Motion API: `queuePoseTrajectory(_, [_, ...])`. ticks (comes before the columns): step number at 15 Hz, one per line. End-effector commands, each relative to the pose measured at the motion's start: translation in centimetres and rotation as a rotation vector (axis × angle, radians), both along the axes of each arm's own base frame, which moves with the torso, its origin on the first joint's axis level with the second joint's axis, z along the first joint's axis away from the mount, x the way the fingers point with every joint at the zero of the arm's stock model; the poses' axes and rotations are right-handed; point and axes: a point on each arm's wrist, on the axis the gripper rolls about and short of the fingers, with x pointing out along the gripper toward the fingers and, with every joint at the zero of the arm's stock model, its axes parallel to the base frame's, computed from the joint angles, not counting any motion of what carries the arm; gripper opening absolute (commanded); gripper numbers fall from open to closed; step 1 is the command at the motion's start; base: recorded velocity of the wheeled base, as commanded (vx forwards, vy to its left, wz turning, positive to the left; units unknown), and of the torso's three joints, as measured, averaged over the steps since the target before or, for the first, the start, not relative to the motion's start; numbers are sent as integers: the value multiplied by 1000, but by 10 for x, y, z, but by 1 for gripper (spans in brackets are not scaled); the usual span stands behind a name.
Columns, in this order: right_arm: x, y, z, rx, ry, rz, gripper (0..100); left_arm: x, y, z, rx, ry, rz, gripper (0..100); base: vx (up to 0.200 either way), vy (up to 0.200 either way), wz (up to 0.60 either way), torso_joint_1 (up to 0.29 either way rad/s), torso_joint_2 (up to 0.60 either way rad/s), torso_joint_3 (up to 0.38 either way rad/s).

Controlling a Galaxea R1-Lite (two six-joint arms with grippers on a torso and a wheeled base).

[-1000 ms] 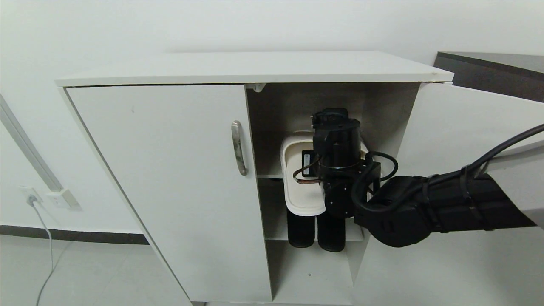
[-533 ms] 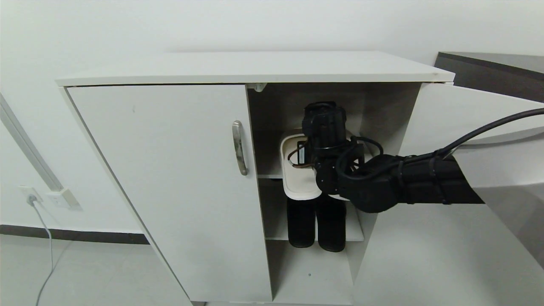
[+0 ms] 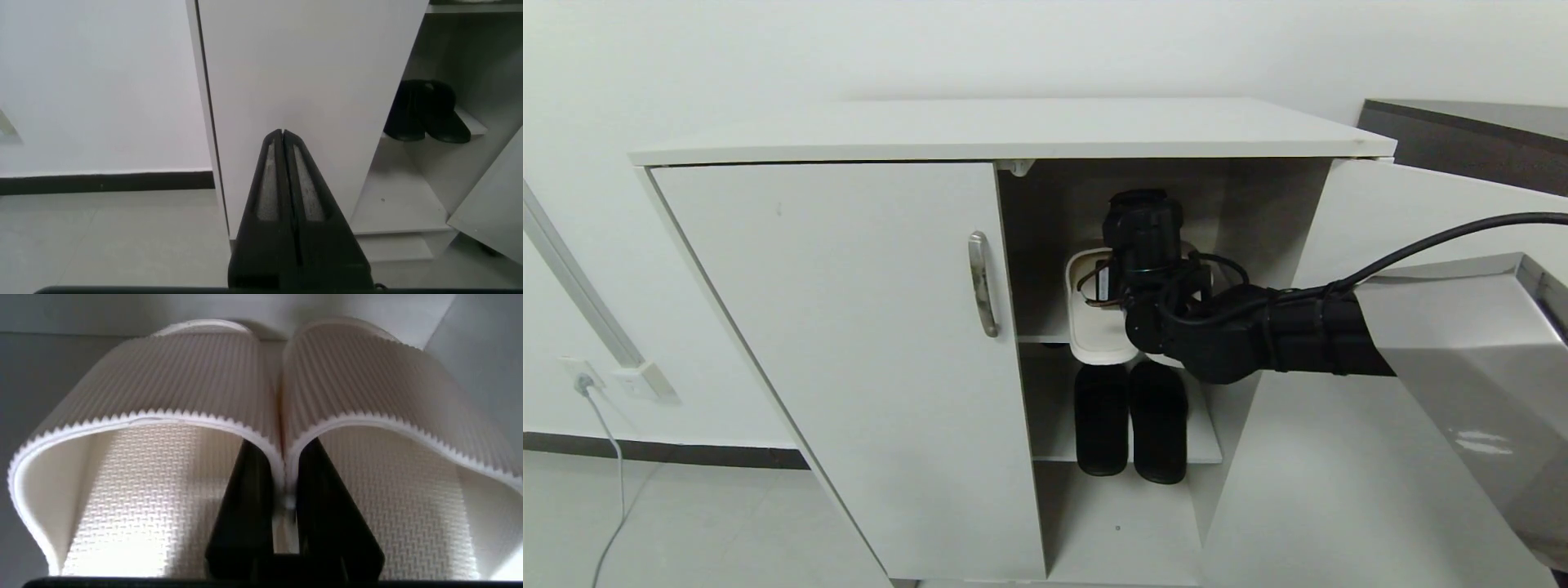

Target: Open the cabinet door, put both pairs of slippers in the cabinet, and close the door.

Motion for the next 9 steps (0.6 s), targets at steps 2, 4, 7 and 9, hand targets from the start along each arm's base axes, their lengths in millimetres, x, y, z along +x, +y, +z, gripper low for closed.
queuePoseTrajectory(2, [8,0,-8,-5,6,-12,0,0,0,0,-1,1,-1,0,0,0,0,0,0,0])
queuePoseTrajectory(4, [11,0,-10,-6,7,-17,0,0,0,0,-2,1,-1,0,0,0,0,0,0,0])
queuePoseTrajectory(7, [11,-1,-7,-3,2,-16,0,0,0,0,-5,1,5,0,0,0,0,0,0,0])
queuePoseTrajectory(9, [10,-1,-7,-14,18,-17,0,0,0,0,-5,1,4,0,0,0,0,0,0,0])
